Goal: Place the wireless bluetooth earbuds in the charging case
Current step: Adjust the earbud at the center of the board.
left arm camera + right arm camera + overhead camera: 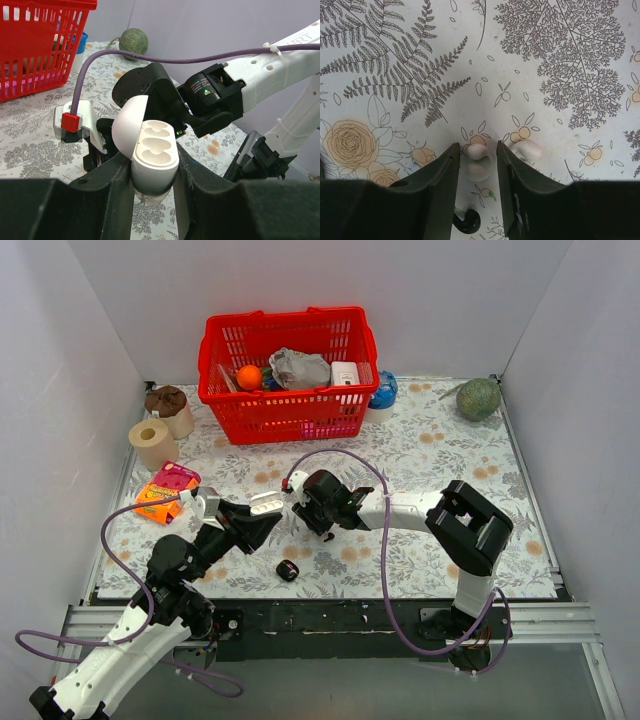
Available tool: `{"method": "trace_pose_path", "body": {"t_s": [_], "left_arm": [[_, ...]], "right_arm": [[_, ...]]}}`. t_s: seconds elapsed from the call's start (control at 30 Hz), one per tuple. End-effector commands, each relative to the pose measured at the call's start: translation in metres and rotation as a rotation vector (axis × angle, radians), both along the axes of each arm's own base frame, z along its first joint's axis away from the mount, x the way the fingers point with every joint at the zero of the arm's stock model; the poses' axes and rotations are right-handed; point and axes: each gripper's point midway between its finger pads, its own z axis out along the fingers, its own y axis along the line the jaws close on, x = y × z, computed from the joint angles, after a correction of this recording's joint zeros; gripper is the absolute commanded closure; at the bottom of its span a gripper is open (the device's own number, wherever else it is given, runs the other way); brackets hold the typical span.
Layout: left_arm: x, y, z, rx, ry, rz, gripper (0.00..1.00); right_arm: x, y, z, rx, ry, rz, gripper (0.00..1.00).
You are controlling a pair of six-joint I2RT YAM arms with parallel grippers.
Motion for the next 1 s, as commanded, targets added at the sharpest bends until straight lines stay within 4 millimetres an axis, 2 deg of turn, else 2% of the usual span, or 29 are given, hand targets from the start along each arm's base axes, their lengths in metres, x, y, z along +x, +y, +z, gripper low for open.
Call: {"method": "trace_pose_path", "body": {"t_s": [0.0,0.1,0.2,0.27,0.33,0.47,0.6,0.63,0.83,0.97], "left_arm": [[-0.003,0.001,0.015,-0.017,-0.026,-0.009,1.00],[-0.004,0.001,0.016,-0.019,-0.028,-0.011,1.00],[-0.004,0.001,0.017,-0.024,-0.029,-0.010,1.00],[-0.004,0.001,0.017,-0.025,-0.028,-0.010,1.00],[-0.004,0.000,0.017,-0.023,-0.027,-0.013,1.00],[-0.004,0.001,0.018,-0.029,-0.030,-0.011,1.00],[-0.005,0.002,0.018,-0.031,-0.032,-0.011,1.00],[-0.005,0.001,0.018,-0.032,-0.031,-0.014,1.00],[-0.006,0.001,0.018,-0.031,-0.029,-0.017,1.00],[-0.006,0.001,0.018,-0.031,-0.030,-0.016,1.00]], "right_arm": [[0.009,0.006,0.008,0.020,-0.022,-0.014,0.56],[0.008,0.004,0.019,0.047,-0.032,-0.035,0.48],[0.012,0.008,0.046,0.121,-0.078,-0.042,0.43],[0.014,0.008,0.061,0.155,-0.078,-0.062,0.42],[0.014,0.007,0.066,0.158,-0.076,-0.061,0.42],[0.015,0.002,0.077,0.206,-0.051,-0.074,0.49],[0.016,-0.006,0.064,0.179,-0.034,-0.089,0.56],[0.012,-0.012,0.054,0.143,-0.014,-0.089,0.56],[0.010,-0.017,0.037,0.109,0.002,-0.098,0.50],[0.011,-0.017,0.032,0.096,0.003,-0.100,0.48]]}}
